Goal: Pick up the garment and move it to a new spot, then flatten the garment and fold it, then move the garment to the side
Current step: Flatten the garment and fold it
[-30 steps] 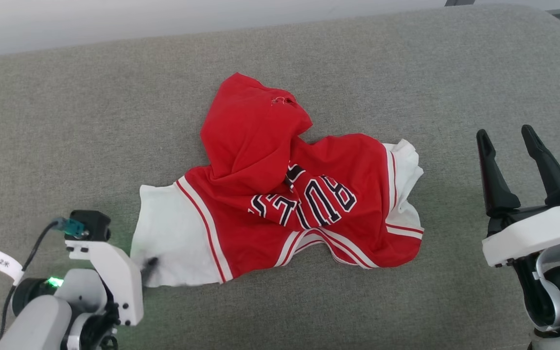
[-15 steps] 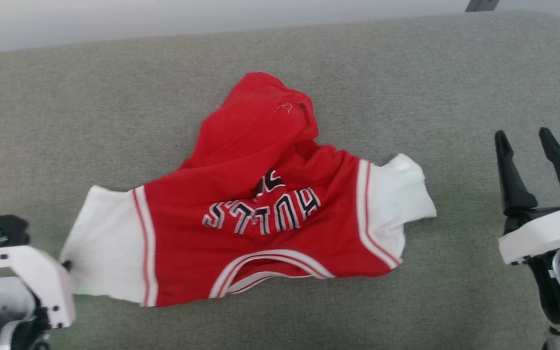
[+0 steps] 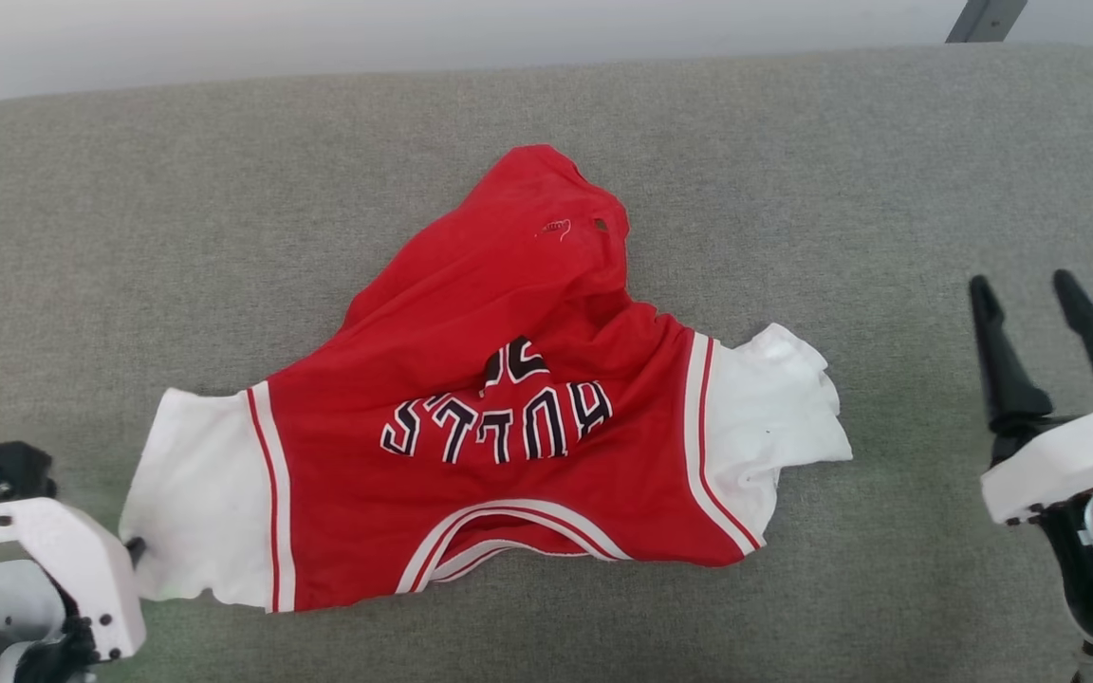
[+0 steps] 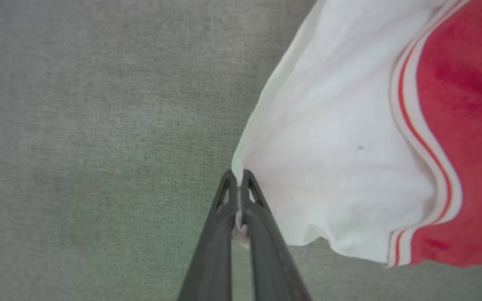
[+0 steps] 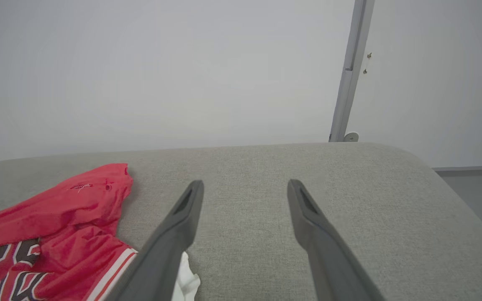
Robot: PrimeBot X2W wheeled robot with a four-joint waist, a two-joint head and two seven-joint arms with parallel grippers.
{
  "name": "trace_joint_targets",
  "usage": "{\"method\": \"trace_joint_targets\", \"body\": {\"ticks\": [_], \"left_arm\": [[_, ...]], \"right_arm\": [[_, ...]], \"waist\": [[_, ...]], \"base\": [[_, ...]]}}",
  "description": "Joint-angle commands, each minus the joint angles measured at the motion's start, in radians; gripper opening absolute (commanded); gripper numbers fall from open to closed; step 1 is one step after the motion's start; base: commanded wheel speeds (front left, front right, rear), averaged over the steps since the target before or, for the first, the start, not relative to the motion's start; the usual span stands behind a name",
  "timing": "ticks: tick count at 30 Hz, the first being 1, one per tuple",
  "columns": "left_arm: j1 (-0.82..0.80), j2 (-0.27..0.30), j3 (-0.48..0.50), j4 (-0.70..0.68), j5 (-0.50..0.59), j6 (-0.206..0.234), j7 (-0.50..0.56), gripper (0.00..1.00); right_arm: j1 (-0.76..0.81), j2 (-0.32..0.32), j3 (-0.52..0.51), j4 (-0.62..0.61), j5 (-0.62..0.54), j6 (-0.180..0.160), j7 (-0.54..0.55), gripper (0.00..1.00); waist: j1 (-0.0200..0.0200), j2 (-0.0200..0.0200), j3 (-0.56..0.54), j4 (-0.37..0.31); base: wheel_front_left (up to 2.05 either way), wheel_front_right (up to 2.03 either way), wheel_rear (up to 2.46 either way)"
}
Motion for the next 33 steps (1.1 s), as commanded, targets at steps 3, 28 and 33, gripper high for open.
{"method": "trace_joint_targets", "body": {"ticks": [3, 28, 33], "left_arm": [[-0.030, -0.008, -0.025, 0.026, -0.010, -0.031, 0.025, 1.00], [-0.302, -0.069, -0.193, 0.350, -0.014, -0.198, 0.245, 0.00], [-0.351, -0.106, -0.212, 0.377, -0.011, -0.222, 0.217, 0.00]], "right_arm": [[0.007, -0.011, 0.026, -0.003, 0.021, -0.001, 0.027, 1.00], [0.012, -0.123, 0.185, -0.001, 0.182, 0.000, 0.519, 1.00], [-0.060, -0.156, 0.228, 0.073, 0.193, 0.000, 0.624, 1.00]], "waist": [[0.0000, 0.0000, -0.007, 0.004], [0.0000, 0.0000, 0.031, 0.023], [0.0000, 0.0000, 0.058, 0.051]], "base": [[0.00, 0.00, 0.00], [0.00, 0.00, 0.00], [0.00, 0.00, 0.00]]}}
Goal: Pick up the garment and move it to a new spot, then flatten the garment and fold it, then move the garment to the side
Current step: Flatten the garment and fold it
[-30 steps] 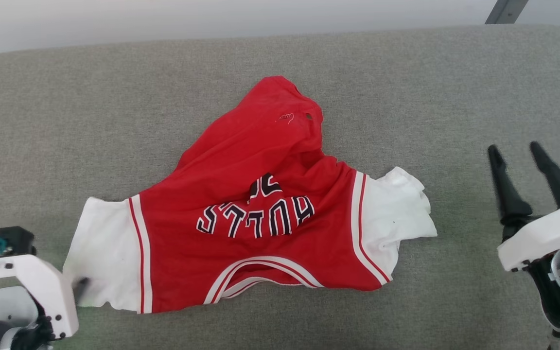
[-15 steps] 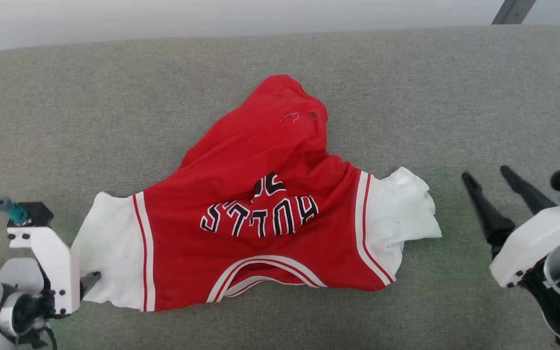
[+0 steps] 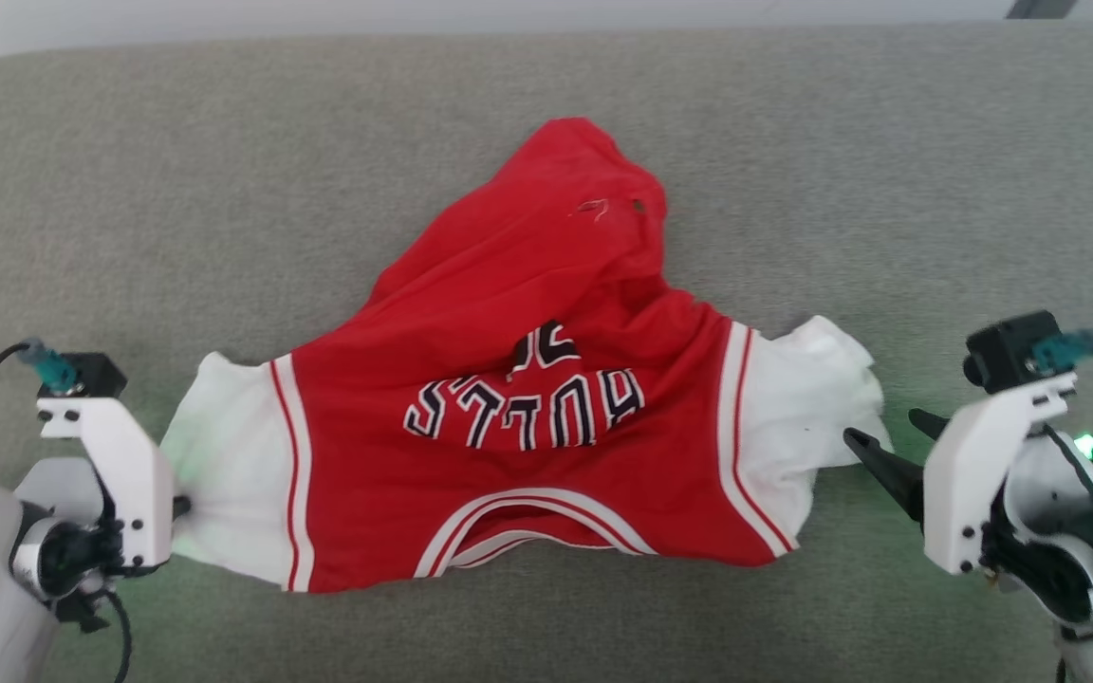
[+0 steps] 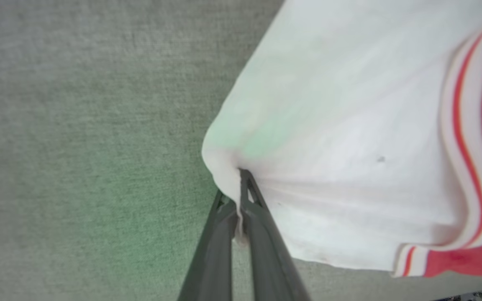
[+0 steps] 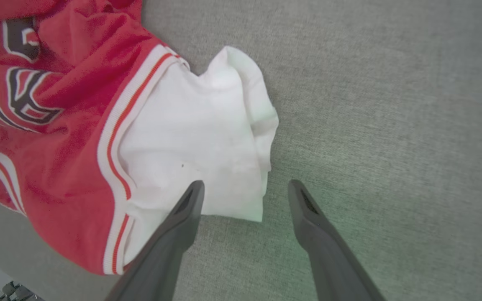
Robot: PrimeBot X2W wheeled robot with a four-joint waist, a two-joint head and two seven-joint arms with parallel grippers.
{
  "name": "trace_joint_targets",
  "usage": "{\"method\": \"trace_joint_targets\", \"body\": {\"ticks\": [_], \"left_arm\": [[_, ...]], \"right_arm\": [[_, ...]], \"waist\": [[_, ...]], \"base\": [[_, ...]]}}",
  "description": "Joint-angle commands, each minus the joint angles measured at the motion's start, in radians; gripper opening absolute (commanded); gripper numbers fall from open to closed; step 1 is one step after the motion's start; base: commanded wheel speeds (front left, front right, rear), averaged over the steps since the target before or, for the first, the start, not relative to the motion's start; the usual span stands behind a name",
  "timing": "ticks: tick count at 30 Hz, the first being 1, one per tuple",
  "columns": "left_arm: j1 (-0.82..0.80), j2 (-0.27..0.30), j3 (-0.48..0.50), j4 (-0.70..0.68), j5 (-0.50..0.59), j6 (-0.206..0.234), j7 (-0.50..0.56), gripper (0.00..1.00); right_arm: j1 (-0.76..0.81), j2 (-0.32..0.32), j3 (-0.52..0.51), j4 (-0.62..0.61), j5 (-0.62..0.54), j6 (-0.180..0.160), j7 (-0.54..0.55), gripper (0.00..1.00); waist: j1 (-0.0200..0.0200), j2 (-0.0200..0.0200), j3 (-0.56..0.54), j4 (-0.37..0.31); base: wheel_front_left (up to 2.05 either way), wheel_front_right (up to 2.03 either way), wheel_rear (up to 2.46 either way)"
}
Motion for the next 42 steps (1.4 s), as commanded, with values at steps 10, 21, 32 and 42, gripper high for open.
{"method": "trace_joint_targets", "body": {"ticks": [10, 21, 32, 42], "left_arm": [[-0.054, -0.097, -0.059, 0.051, -0.009, -0.034, -0.050, 0.00], [-0.110, -0.055, -0.031, 0.016, -0.049, -0.039, -0.050, 0.00], [-0.168, 0.070, 0.054, -0.319, -0.100, 0.071, 0.089, 0.00], [-0.296, 0.113, 0.107, -0.470, -0.095, 0.163, 0.171, 0.00]], "right_arm": [[-0.130, -0.009, 0.169, 0.266, 0.034, 0.000, 0.144, 1.00], [-0.240, -0.056, 0.244, 0.309, 0.162, 0.002, 0.156, 0.00], [-0.340, -0.042, 0.075, 0.129, 0.283, 0.000, 0.192, 0.00], [-0.469, 0.058, -0.086, 0.117, 0.268, 0.000, 0.152, 0.00]], "waist": [[0.0000, -0.0001, 0.038, 0.063], [0.0000, -0.0001, -0.011, 0.071], [0.0000, -0.0001, -0.138, 0.033], [0.0000, -0.0001, -0.242, 0.018]], "base": [[0.00, 0.00, 0.00], [0.00, 0.00, 0.00], [0.00, 0.00, 0.00], [0.00, 0.00, 0.00]]}}
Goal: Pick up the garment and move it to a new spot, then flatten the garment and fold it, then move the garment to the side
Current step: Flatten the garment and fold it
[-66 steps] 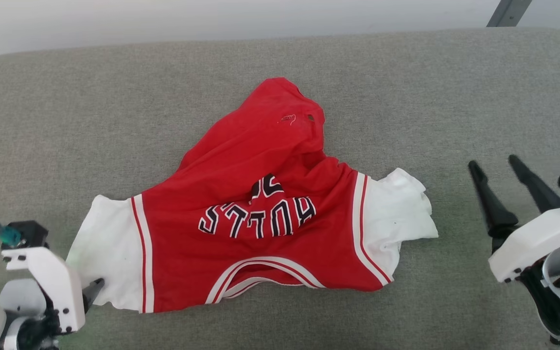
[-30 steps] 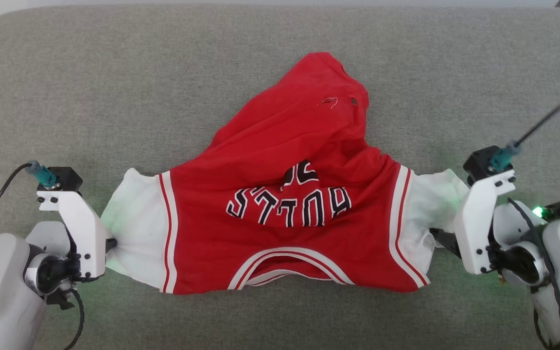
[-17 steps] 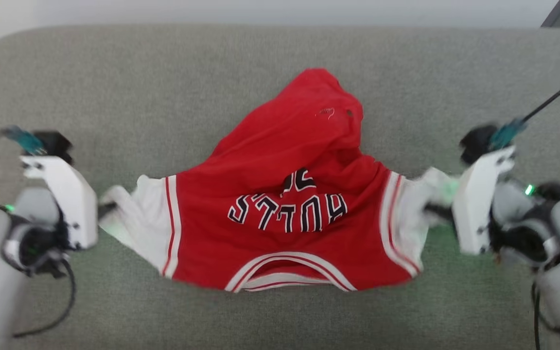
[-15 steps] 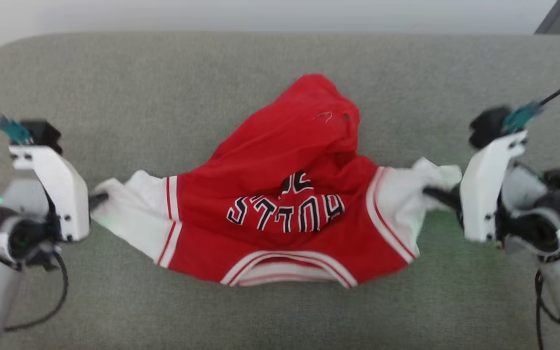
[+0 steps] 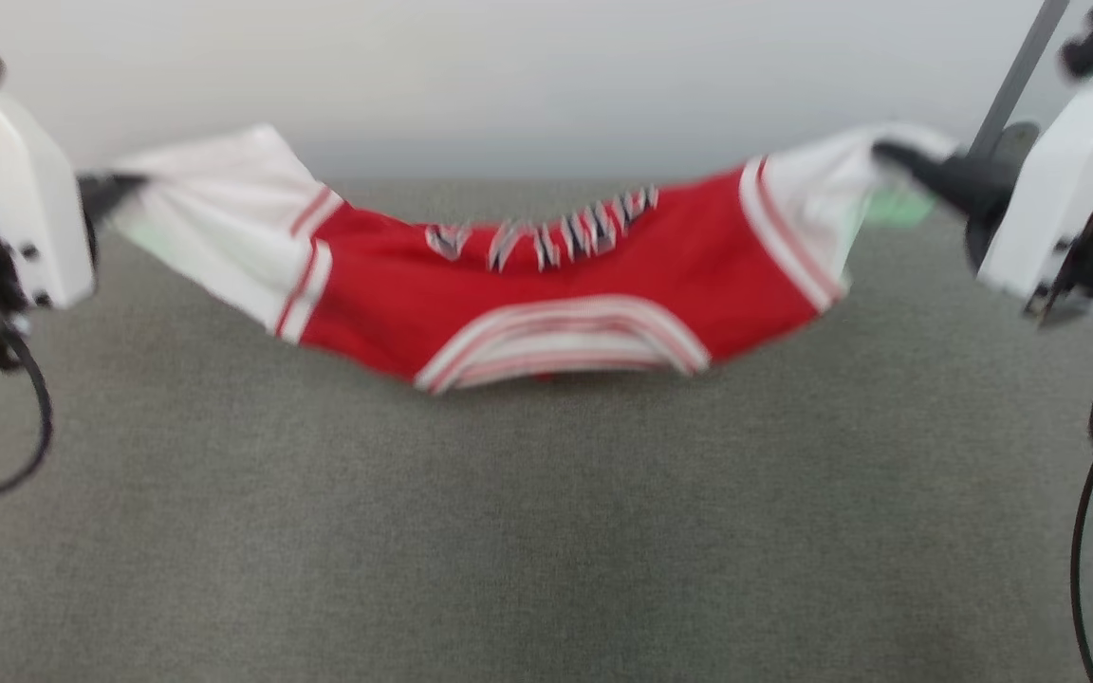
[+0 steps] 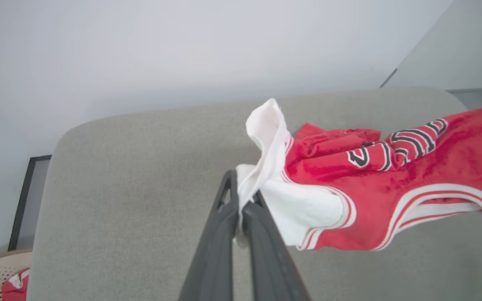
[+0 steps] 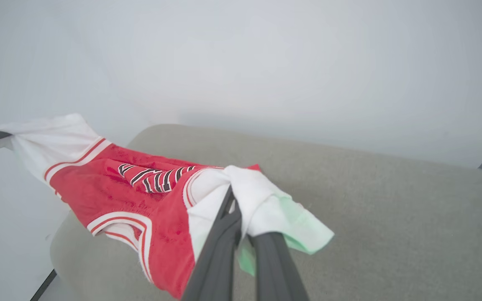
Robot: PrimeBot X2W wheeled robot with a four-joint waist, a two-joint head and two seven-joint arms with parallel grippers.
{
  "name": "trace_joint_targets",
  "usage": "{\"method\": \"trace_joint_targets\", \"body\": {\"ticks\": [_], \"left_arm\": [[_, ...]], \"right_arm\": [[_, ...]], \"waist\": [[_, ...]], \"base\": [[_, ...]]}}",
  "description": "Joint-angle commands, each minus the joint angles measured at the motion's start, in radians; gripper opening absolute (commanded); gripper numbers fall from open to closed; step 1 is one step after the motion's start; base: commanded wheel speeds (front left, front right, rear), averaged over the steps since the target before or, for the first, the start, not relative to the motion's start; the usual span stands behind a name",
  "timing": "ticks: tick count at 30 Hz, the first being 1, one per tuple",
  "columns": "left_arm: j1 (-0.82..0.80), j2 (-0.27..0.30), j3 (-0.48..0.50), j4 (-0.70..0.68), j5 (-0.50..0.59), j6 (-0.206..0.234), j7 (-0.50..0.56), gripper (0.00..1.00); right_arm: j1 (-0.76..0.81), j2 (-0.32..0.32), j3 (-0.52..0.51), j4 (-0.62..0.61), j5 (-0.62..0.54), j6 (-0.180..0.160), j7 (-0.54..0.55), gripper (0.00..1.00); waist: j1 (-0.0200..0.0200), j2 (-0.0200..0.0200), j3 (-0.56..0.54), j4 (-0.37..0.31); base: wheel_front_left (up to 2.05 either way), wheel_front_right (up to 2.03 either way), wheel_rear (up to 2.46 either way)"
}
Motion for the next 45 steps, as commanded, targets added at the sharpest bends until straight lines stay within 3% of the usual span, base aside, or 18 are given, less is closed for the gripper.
{"method": "trace_joint_targets", "body": {"ticks": [1, 13, 20, 26, 32, 33, 37, 45], "left_arm": [[-0.020, 0.004, 0.006, -0.002, 0.011, 0.005, 0.002, 0.00], [-0.221, -0.044, 0.037, 0.085, 0.027, -0.012, -0.083, 0.00], [-0.319, -0.071, 0.013, 0.136, 0.063, -0.045, -0.124, 0.00], [-0.402, -0.112, -0.004, 0.213, 0.090, -0.091, -0.211, 0.00], [-0.519, -0.167, -0.009, 0.327, 0.122, -0.140, -0.338, 0.00], [-0.564, -0.182, -0.017, 0.366, 0.143, -0.155, -0.385, 0.00], [-0.642, -0.196, -0.020, 0.417, 0.167, -0.172, -0.469, 0.00], [-0.800, -0.221, -0.035, 0.542, 0.254, -0.204, -0.805, 0.00]], "right_arm": [[-0.015, 0.005, -0.009, 0.001, -0.009, 0.000, -0.014, 0.00], [-0.208, 0.108, -0.107, 0.098, -0.130, 0.000, -0.147, 0.00], [-0.267, 0.148, -0.141, 0.120, -0.182, 0.000, -0.168, 0.00], [-0.342, 0.168, -0.145, 0.171, -0.270, 0.000, -0.265, 0.00], [-0.465, 0.174, -0.077, 0.294, -0.349, 0.000, -0.410, 0.00], [-0.523, 0.167, -0.047, 0.332, -0.382, 0.000, -0.483, 0.00], [-0.610, 0.161, -0.019, 0.404, -0.431, 0.000, -0.608, 0.00], [-0.798, 0.137, 0.059, 0.599, -0.560, 0.000, -0.959, 0.00]], "waist": [[0.0000, 0.0000, -0.018, -0.006], [0.0000, 0.0000, -0.062, -0.012], [0.0000, 0.0000, -0.056, -0.009], [0.0000, 0.0000, 0.017, -0.005], [0.0000, 0.0000, 0.145, -0.001], [0.0000, 0.0000, 0.193, 0.001], [0.0000, 0.0000, 0.262, 0.006], [0.0000, 0.0000, 0.387, 0.026]], "base": [[0.00, 0.00, 0.00], [0.00, 0.00, 0.00], [0.00, 0.00, 0.00], [0.00, 0.00, 0.00], [0.00, 0.00, 0.00], [0.00, 0.00, 0.00], [0.00, 0.00, 0.00], [0.00, 0.00, 0.00]]}}
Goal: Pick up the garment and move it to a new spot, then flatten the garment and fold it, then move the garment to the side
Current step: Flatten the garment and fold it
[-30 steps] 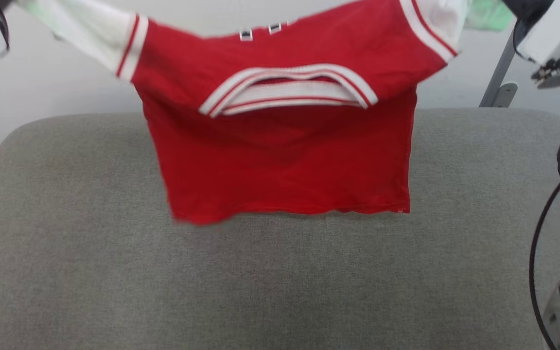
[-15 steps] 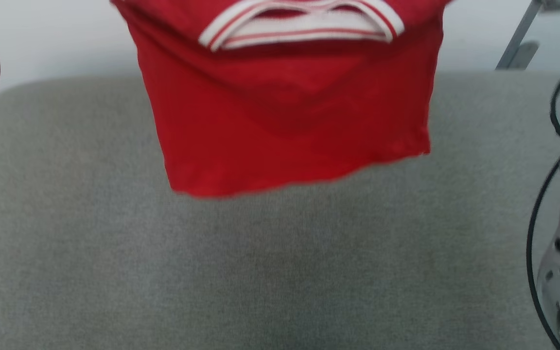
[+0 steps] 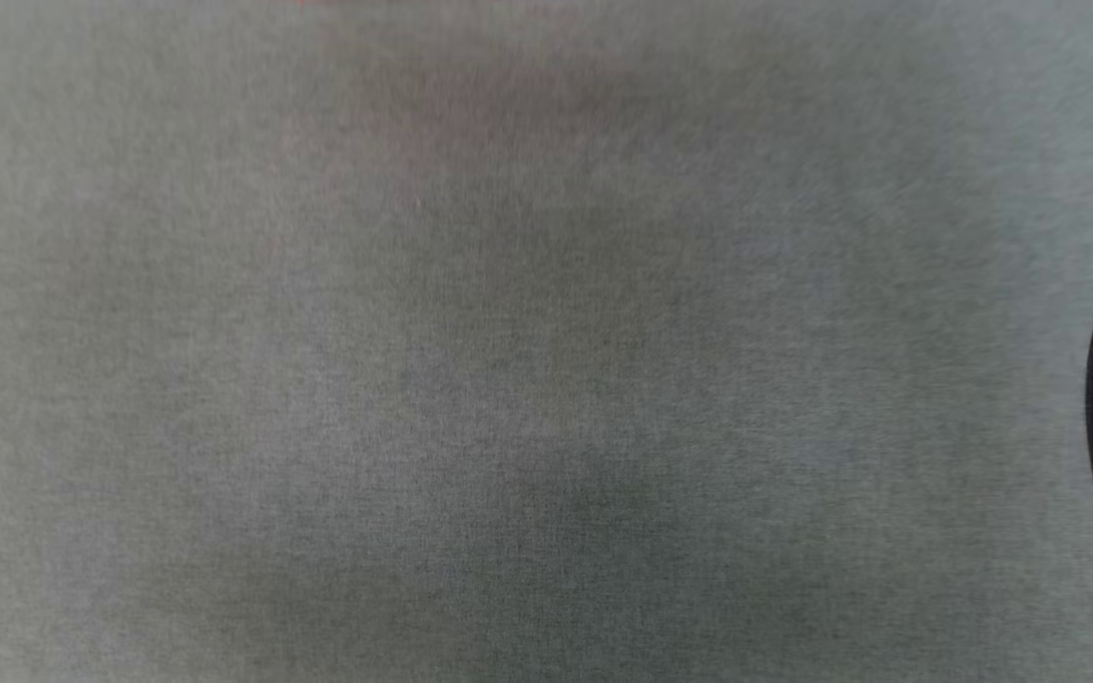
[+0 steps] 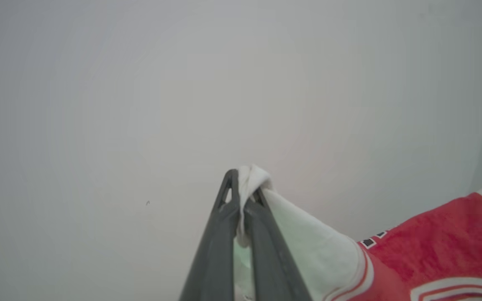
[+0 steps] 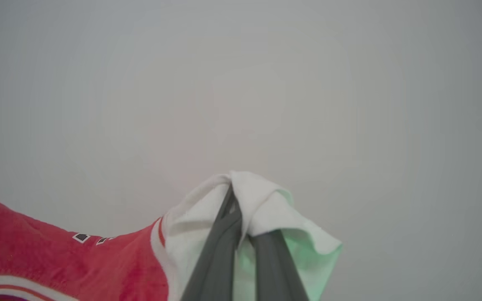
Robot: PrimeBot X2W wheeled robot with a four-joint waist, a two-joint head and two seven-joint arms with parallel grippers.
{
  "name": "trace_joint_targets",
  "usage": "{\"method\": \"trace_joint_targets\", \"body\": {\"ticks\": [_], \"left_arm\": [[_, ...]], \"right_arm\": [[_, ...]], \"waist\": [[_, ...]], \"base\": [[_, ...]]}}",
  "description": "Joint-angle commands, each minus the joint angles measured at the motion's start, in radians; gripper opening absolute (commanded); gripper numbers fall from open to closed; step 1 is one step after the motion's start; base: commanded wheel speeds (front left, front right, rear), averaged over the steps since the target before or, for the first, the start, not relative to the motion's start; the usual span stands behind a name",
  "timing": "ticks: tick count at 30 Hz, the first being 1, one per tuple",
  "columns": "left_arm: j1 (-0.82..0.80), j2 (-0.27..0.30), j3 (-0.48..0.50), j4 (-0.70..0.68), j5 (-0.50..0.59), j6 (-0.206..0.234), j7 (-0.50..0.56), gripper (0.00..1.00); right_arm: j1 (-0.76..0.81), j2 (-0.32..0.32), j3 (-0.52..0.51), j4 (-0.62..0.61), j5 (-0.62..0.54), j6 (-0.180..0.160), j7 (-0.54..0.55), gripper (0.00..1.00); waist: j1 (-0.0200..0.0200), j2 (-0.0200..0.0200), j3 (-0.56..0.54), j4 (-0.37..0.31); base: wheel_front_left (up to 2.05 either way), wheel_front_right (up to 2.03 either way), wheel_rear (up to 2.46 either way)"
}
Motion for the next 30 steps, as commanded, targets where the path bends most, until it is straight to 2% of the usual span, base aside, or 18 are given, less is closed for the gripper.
{"method": "trace_joint_targets", "body": {"ticks": [1, 3, 7, 9, 12, 17, 20, 22, 25, 30], "left_arm": [[-0.013, -0.007, 0.000, 0.019, 0.008, -0.003, -0.048, 0.00], [-0.017, -0.012, -0.010, 0.059, 0.001, -0.009, -0.116, 0.00], [0.021, -0.018, -0.051, 0.144, -0.016, -0.010, -0.217, 0.00], [0.045, -0.020, -0.081, 0.183, -0.035, -0.010, -0.235, 0.00], [0.096, -0.032, -0.140, 0.226, -0.073, -0.011, -0.232, 0.00], [0.201, -0.025, -0.225, 0.284, -0.146, -0.011, -0.137, 0.00], [0.272, -0.016, -0.266, 0.285, -0.209, -0.011, -0.033, 0.00], [0.318, 0.000, -0.277, 0.271, -0.267, -0.011, 0.031, 0.00], [0.404, 0.038, -0.316, 0.233, -0.297, -0.011, 0.116, 0.00], [0.559, 0.094, -0.330, 0.135, -0.355, -0.001, 0.204, 0.00]], "right_arm": [[-0.016, -0.006, 0.003, 0.031, -0.006, -0.001, -0.032, 0.00], [-0.039, -0.012, 0.030, 0.087, -0.044, 0.000, -0.079, 0.00], [-0.035, -0.002, 0.070, 0.214, -0.046, 0.000, -0.089, 0.00], [-0.018, -0.002, 0.100, 0.267, -0.050, 0.000, -0.084, 0.00], [0.017, 0.004, 0.119, 0.337, 0.005, -0.001, -0.054, 0.00], [0.102, 0.009, 0.141, 0.397, 0.135, -0.001, 0.028, 0.00], [0.156, -0.017, 0.186, 0.388, 0.185, -0.001, 0.092, 0.00], [0.200, -0.029, 0.209, 0.366, 0.232, -0.001, 0.140, 0.00], [0.280, -0.058, 0.242, 0.324, 0.305, -0.001, 0.227, 0.00], [0.448, -0.123, 0.307, 0.194, 0.406, 0.000, 0.375, 0.00]], "waist": [[0.0000, 0.0000, 0.048, 0.015], [0.0000, 0.0000, 0.069, 0.019], [0.0000, 0.0000, 0.093, 0.026], [0.0000, 0.0000, 0.097, 0.028], [0.0000, 0.0000, 0.088, 0.035], [0.0000, 0.0000, 0.052, 0.040], [0.0000, 0.0000, 0.018, 0.042], [0.0000, 0.0000, -0.008, 0.042], [0.0000, 0.0000, -0.051, 0.042], [0.0000, 0.0000, -0.123, 0.043]], "base": [[0.00, 0.00, 0.00], [0.00, 0.00, 0.00], [0.00, 0.00, 0.00], [0.00, 0.00, 0.00], [0.00, 0.00, 0.00], [0.00, 0.00, 0.00], [0.00, 0.00, 0.00], [0.00, 0.00, 0.00], [0.00, 0.00, 0.00], [0.00, 0.00, 0.00]]}}
